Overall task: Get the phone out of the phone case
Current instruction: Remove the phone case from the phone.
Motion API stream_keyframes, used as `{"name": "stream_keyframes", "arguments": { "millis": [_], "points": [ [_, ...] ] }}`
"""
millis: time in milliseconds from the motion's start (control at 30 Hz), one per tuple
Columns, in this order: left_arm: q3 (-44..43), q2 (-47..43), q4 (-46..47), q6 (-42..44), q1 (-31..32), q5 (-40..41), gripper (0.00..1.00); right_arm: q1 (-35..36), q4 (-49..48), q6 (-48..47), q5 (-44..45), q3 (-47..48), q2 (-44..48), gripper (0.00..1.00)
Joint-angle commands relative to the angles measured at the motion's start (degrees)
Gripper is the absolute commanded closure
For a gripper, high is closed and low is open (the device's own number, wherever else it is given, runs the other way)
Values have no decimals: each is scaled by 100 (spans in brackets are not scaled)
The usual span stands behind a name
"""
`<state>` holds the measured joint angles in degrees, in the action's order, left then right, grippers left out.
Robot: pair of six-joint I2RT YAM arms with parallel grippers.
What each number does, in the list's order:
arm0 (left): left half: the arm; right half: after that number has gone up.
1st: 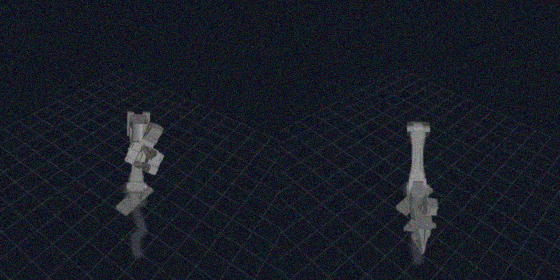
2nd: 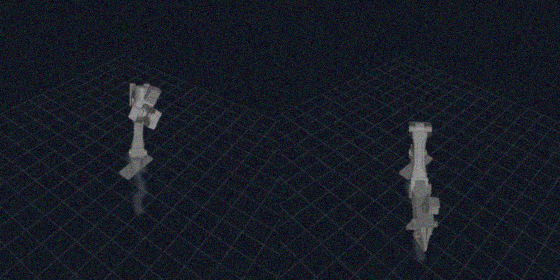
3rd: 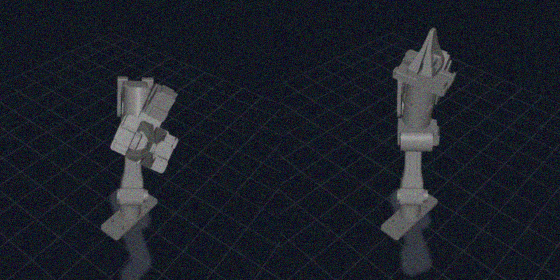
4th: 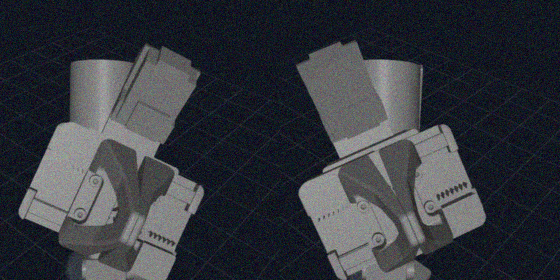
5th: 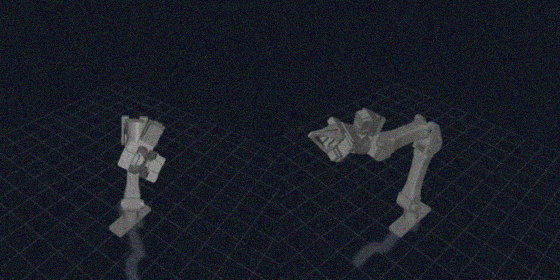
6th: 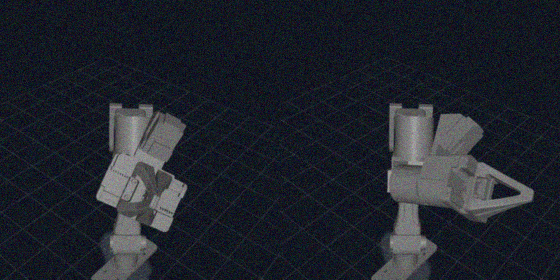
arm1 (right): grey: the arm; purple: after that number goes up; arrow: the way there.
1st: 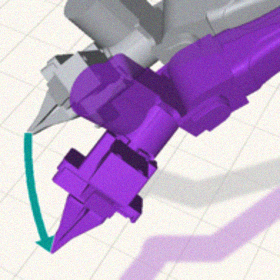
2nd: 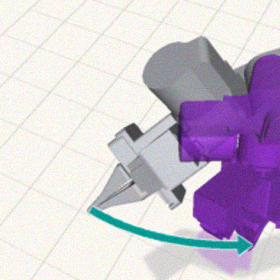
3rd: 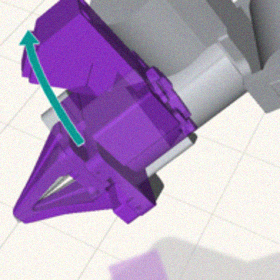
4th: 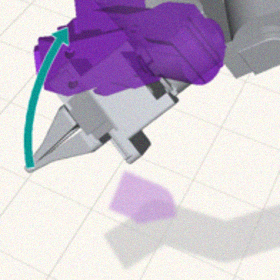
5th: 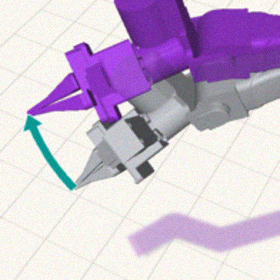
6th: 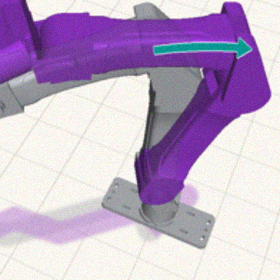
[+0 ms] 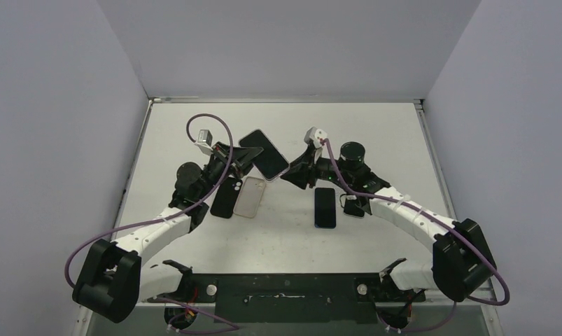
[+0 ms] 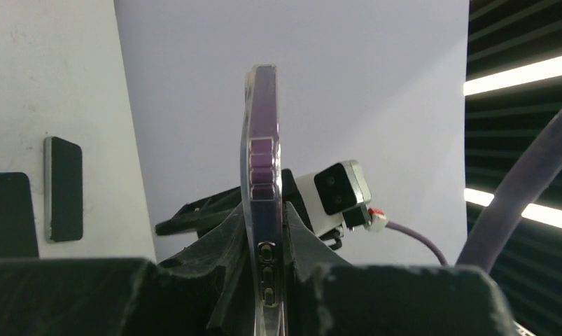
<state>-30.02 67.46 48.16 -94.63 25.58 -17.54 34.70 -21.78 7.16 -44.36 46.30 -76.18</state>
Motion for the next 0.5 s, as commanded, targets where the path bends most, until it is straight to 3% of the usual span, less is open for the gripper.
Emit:
{"name": "stream_keyframes", "arguments": {
  "millis": [0,100,167,467],
  "points": [
    [-458,-11,404,669,-455,-1251,100,-552,67,123,-879,-108,608,62],
    [-635,51,307,1201,-619,-1866,100,-600,1117,-382,-1296,151,829,48],
    [-876,118,55,1715,-650,-2285,100,-596,1433,-459,-1631,369,852,44],
    [-1670,276,-796,3088,-651,-3456,100,-327,2006,-626,-2340,1088,448,38]
  ]
}}
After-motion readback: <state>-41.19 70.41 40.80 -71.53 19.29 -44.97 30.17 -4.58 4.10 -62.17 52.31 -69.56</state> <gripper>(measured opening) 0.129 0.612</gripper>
